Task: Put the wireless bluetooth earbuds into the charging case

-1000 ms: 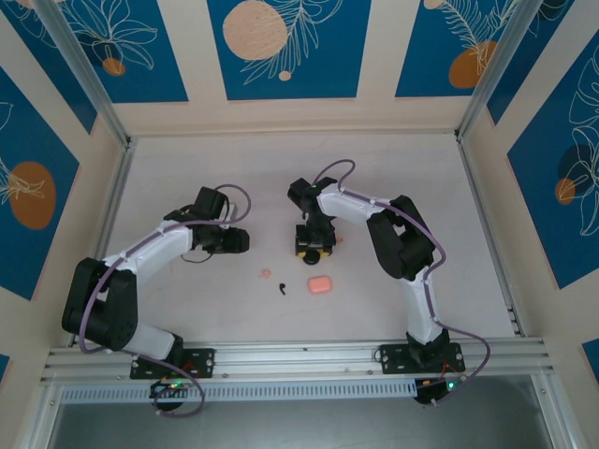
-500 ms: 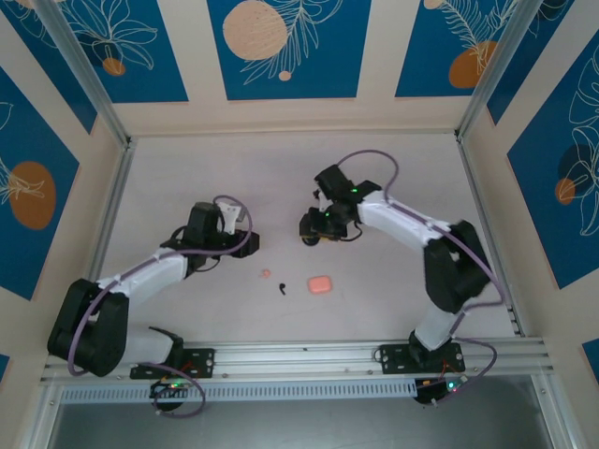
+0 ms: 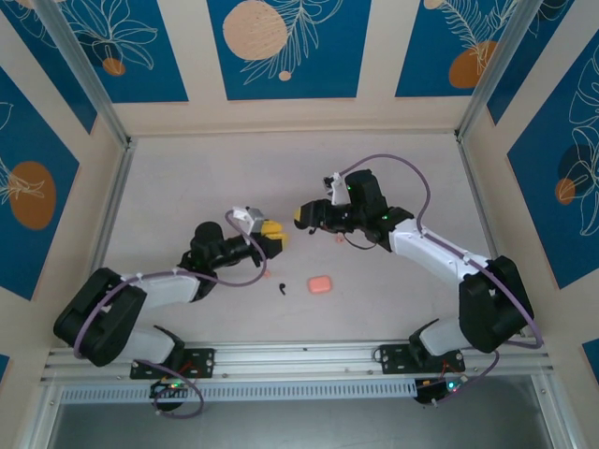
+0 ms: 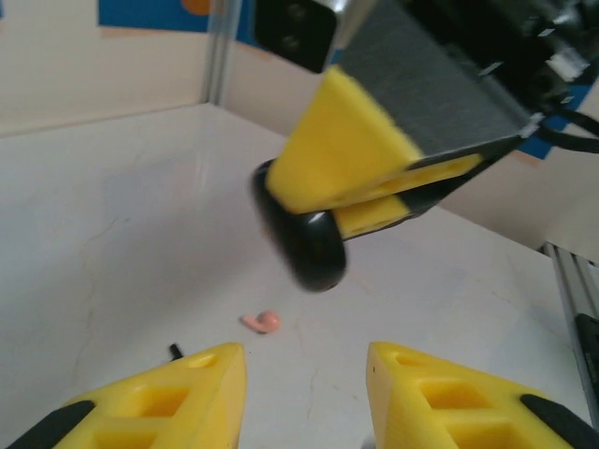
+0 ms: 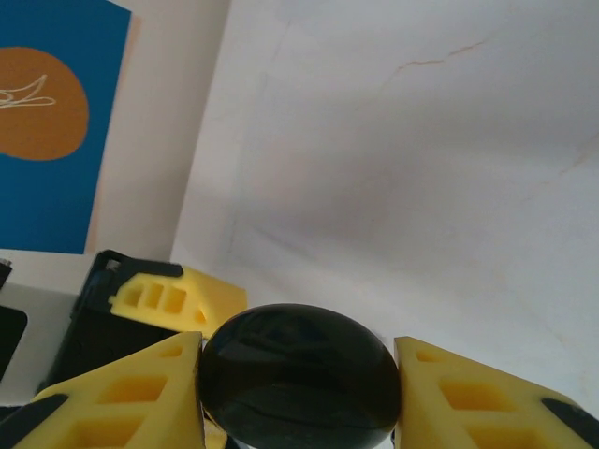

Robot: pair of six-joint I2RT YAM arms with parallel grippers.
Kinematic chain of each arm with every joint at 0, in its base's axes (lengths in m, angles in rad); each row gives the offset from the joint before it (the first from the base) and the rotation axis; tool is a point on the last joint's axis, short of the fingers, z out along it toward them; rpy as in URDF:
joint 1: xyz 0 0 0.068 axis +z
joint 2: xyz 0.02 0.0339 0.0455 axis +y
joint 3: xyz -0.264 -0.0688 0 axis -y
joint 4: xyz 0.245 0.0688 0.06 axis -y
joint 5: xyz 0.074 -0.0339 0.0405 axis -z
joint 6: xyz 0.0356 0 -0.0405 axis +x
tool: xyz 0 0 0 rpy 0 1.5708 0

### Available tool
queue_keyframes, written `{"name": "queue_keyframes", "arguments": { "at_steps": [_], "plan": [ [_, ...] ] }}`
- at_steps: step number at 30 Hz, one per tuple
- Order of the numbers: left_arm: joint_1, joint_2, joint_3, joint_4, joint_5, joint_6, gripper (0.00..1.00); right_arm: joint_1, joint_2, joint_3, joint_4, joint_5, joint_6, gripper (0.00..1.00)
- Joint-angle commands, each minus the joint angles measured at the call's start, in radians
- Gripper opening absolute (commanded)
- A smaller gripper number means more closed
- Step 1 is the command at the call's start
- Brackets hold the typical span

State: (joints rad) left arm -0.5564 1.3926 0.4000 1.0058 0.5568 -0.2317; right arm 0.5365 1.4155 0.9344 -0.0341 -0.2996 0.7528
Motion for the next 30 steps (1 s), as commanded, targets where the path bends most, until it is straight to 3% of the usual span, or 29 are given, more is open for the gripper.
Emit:
{"name": "queue_keyframes", "arguments": {
  "at_steps": [1,22,30],
  "plan": [
    [-0.022,0.031,-0.018,0.178,0.053,0.035,0.38,0.014,-0.033,-0.043,0.157,-0.055,0.056,0.41],
    [-0.030,0.057,-0.010,0.293,0.017,-0.039,0.33,0.089,-0.044,-0.097,0.282,-0.070,0.087,0.41],
    [-0.031,0.045,-0.007,0.303,0.001,-0.055,0.39,0.103,-0.043,-0.111,0.285,-0.057,0.094,0.40]
  ]
}}
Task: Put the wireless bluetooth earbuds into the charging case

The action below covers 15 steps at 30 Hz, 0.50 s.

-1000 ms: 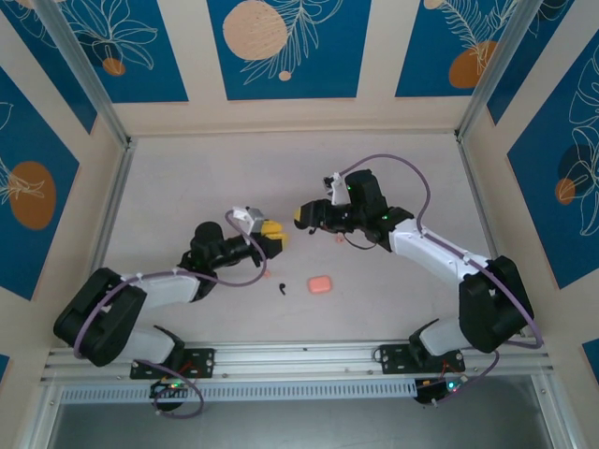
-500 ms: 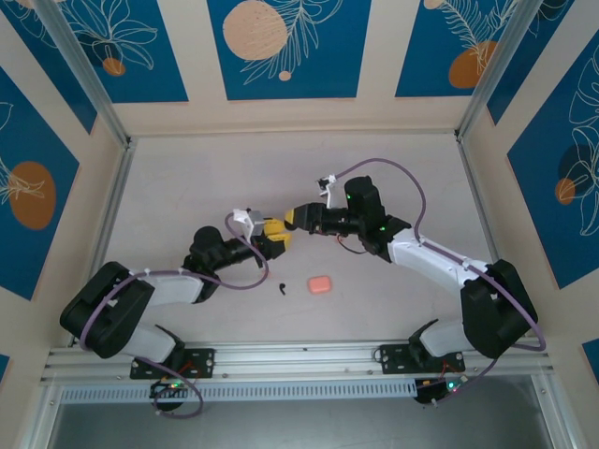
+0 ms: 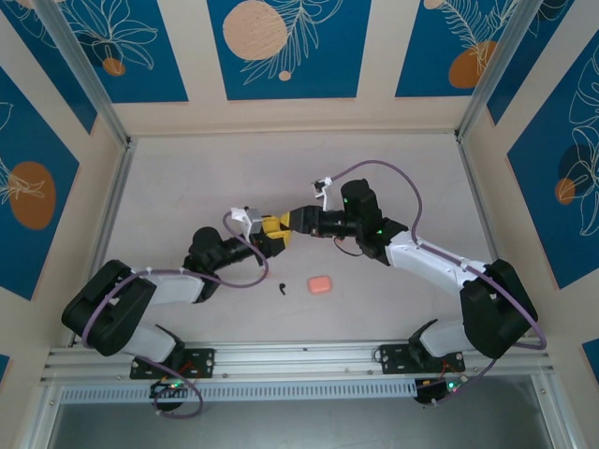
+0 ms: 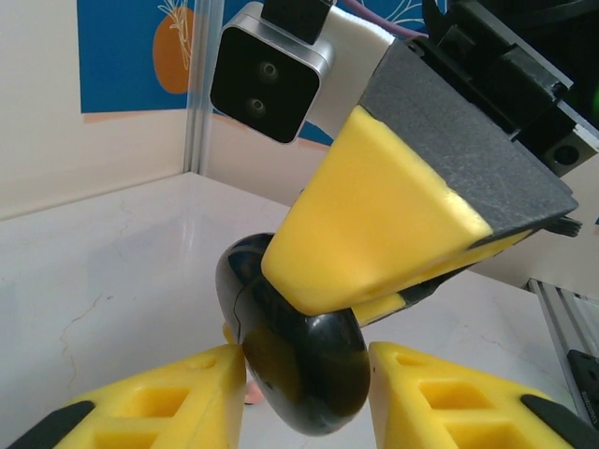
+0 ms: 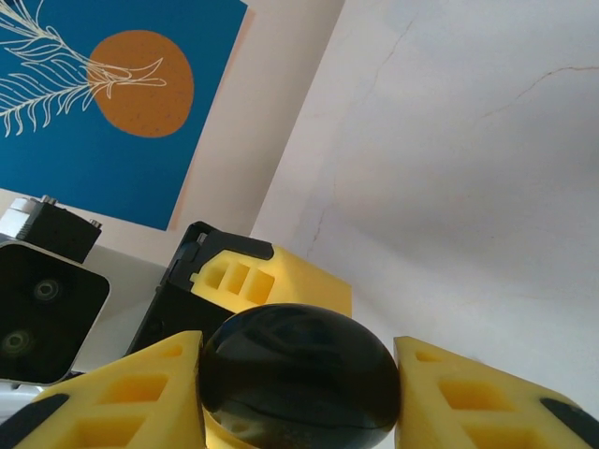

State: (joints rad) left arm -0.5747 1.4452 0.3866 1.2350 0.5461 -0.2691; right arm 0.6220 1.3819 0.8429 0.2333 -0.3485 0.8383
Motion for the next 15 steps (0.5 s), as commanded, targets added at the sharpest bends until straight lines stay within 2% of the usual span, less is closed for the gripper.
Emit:
{"name": "queue_keyframes", "arguments": {
  "at_steps": [1,11,15],
  "plan": [
    [-0.013,-0.008,0.006,0.071,0.009,-0.018,0.39,0.018,-0.009,-0.018,0.017,-0.007,0.010,0.41],
    [-0.013,-0.053,0.006,0.003,-0.006,-0.012,0.22,0.037,-0.005,-0.023,0.026,0.009,0.008,0.41],
    [-0.013,-0.079,0.021,-0.077,0.011,-0.007,0.18,0.038,-0.011,-0.024,0.025,0.027,-0.005,0.49]
  ]
}}
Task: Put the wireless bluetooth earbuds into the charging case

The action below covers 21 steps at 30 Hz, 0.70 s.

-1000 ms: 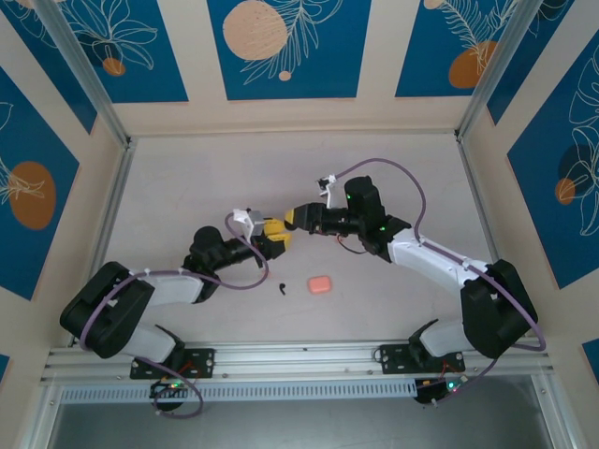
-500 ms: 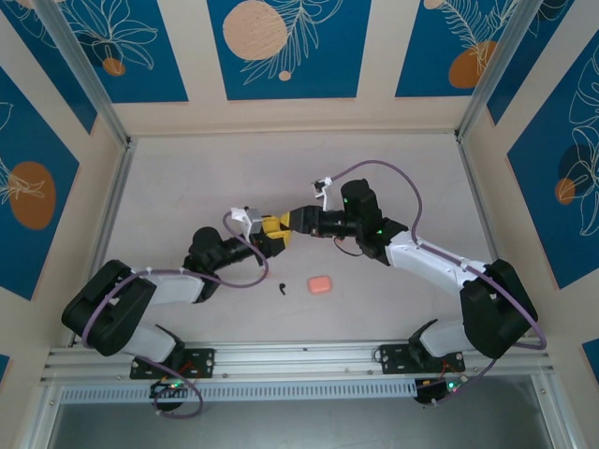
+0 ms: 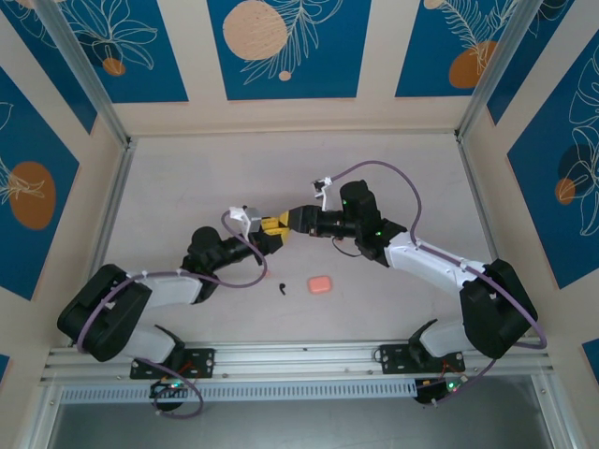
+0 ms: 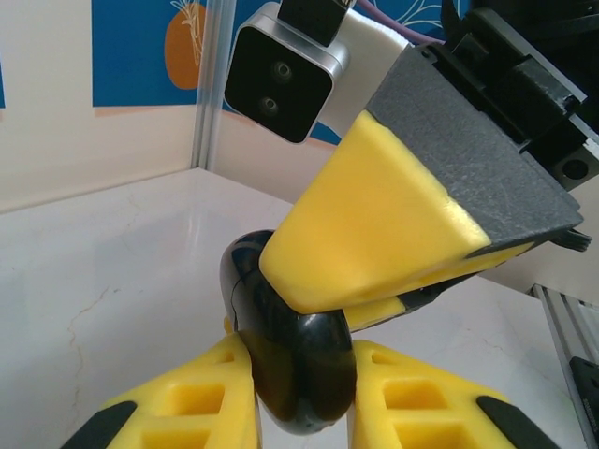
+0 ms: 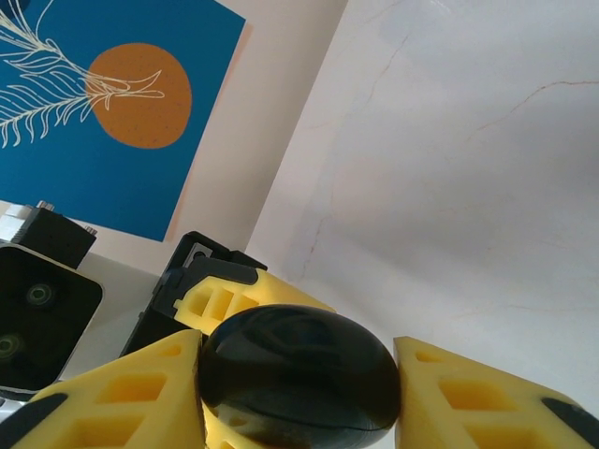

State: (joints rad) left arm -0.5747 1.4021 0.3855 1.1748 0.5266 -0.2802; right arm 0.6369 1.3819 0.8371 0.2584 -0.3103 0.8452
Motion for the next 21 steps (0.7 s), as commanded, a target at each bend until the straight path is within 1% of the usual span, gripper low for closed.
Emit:
{"name": "queue_keyframes", "arguments": {
  "at_steps": [1,3,5,8,13,16,18,19,21],
  "plan": [
    [-0.013,-0.039,0.024,-0.027,0.034,0.005,0.17,0.023,-0.014,-0.017,-0.002,-0.005,-0.018,0.53],
    [-0.013,-0.044,0.023,-0.044,0.039,0.003,0.15,0.021,-0.023,-0.016,-0.010,0.007,-0.037,0.64],
    [-0.013,-0.046,0.024,-0.058,0.057,-0.003,0.14,0.017,-0.038,-0.019,-0.014,0.013,-0.053,0.71],
    [-0.011,-0.037,0.030,-0.076,0.093,-0.021,0.12,0.000,-0.071,-0.023,-0.032,0.012,-0.083,0.77],
    [0.000,-0.015,0.050,-0.086,0.194,-0.053,0.10,-0.046,-0.173,-0.049,-0.077,-0.009,-0.163,0.79],
    [0.007,-0.011,0.060,-0.092,0.263,-0.065,0.09,-0.097,-0.242,-0.070,-0.106,-0.049,-0.229,0.79],
    [0.013,-0.011,0.062,-0.087,0.309,-0.074,0.09,-0.143,-0.291,-0.086,-0.115,-0.108,-0.308,0.76],
    [0.015,-0.012,0.062,-0.081,0.329,-0.075,0.09,-0.163,-0.310,-0.089,-0.127,-0.136,-0.358,0.73],
    [0.020,-0.010,0.063,-0.063,0.368,-0.084,0.10,-0.220,-0.348,-0.089,-0.161,-0.254,-0.519,0.66]
  ]
}}
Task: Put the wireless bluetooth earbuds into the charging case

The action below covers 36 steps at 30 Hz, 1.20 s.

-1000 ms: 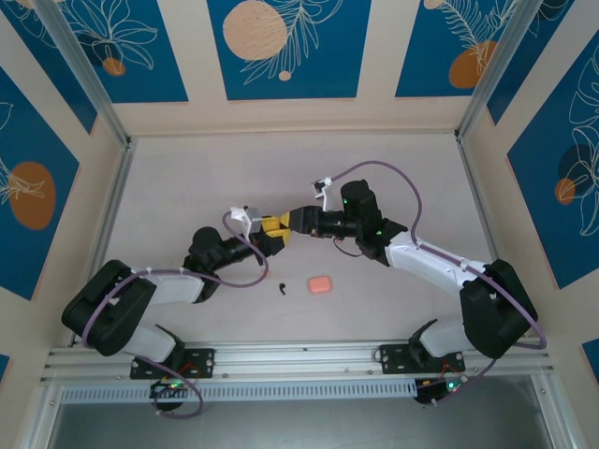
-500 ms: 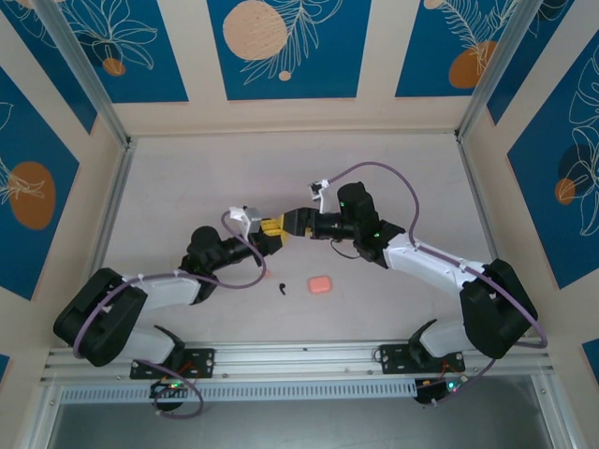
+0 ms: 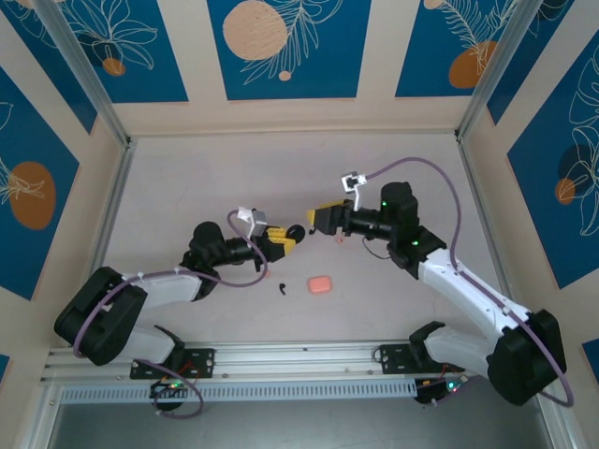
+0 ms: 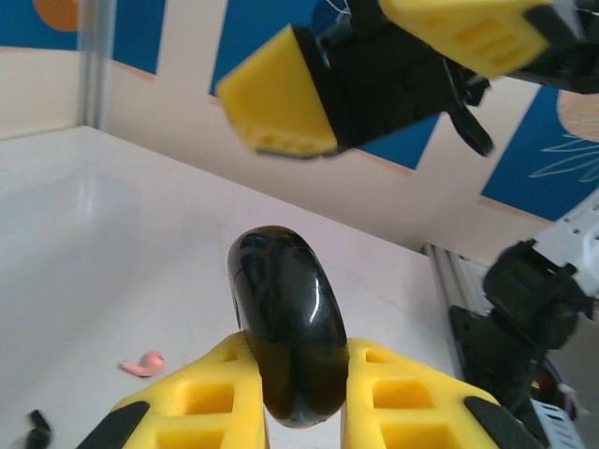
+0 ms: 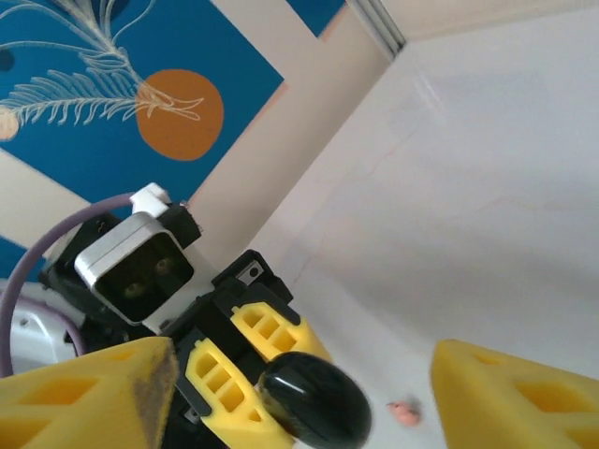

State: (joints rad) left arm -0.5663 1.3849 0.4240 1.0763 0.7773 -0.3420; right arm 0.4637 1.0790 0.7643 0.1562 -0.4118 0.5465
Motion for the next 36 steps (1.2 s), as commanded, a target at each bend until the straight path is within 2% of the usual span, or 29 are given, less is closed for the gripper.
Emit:
{"name": "queue_keyframes", "arguments": {
  "at_steps": [1,6,9,12,20,29,36],
  "plan": [
    [0.014,0.009,0.028,0.042,0.139,-0.025,0.10,-0.064,-0.060,-0.014,-0.085,-0.196,-0.313,0.65],
    [0.017,0.037,0.035,0.134,0.199,-0.061,0.11,-0.129,-0.088,0.030,-0.289,-0.444,-0.774,0.57],
    [0.019,0.075,0.033,0.246,0.218,-0.104,0.11,-0.133,-0.035,0.107,-0.472,-0.529,-0.967,0.52],
    [0.019,0.115,0.040,0.329,0.241,-0.143,0.11,-0.104,0.052,0.187,-0.632,-0.553,-1.083,0.50],
    [0.019,0.111,0.042,0.330,0.244,-0.133,0.11,-0.018,0.232,0.315,-0.724,-0.551,-1.181,0.49],
    [0.019,0.099,0.037,0.330,0.245,-0.129,0.11,-0.005,0.325,0.392,-0.706,-0.514,-1.189,0.50],
    [0.019,0.083,0.036,0.330,0.241,-0.130,0.11,-0.003,0.383,0.436,-0.798,-0.515,-1.248,0.50]
  ]
}}
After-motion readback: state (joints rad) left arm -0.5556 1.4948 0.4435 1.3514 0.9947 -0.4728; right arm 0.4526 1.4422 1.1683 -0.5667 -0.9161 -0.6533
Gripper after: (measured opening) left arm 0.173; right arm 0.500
